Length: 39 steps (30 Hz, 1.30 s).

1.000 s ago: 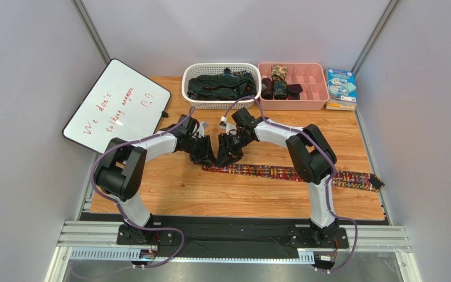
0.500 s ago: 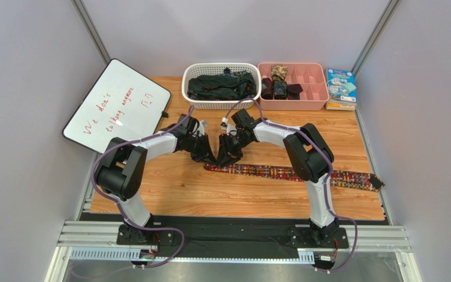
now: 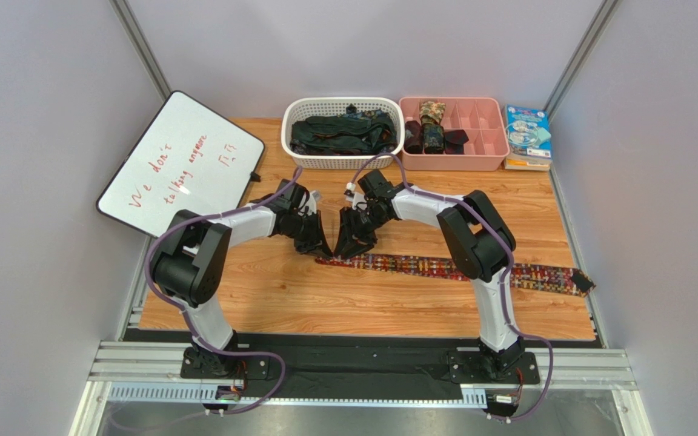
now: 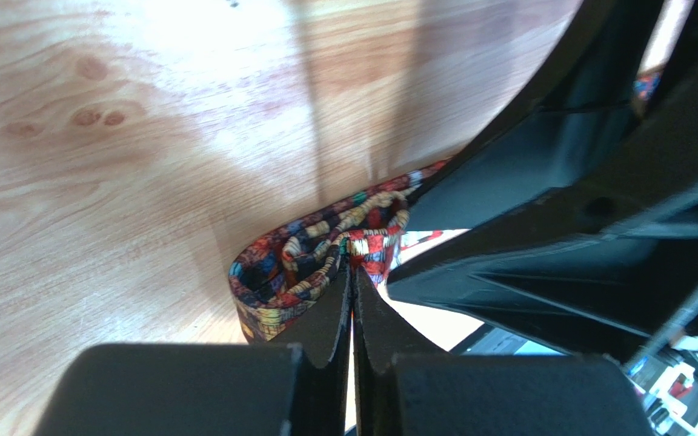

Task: Roll the ties
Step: Roll the tie at the center of the board.

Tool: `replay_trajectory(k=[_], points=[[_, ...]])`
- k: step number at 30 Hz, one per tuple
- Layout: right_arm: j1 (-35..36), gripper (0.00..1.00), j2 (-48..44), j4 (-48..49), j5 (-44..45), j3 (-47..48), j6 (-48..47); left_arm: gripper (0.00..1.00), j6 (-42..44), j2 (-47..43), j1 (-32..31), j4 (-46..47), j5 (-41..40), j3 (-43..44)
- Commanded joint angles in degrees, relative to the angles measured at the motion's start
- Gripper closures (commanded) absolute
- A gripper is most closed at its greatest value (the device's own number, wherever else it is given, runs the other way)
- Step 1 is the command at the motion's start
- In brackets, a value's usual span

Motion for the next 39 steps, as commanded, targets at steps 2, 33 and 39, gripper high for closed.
replay_trajectory(k=[2, 33, 39], points=[[-0.09, 0.56, 0.61, 1.24, 0.68, 1.87, 1.97, 0.98, 1.5, 0.54, -0.27, -1.73, -0.55, 0.48], [0.7, 1.0, 5.18, -3.77, 6.3, 4.16, -3.04, 0.53, 9.67, -8.95, 4.74, -9.73, -4.42, -0.66], [0.61, 1.0, 5.27, -3.68, 6.48, 3.98, -3.22, 0.52, 7.91, -6.32, 4.74, -5.95, -1.88, -1.46]])
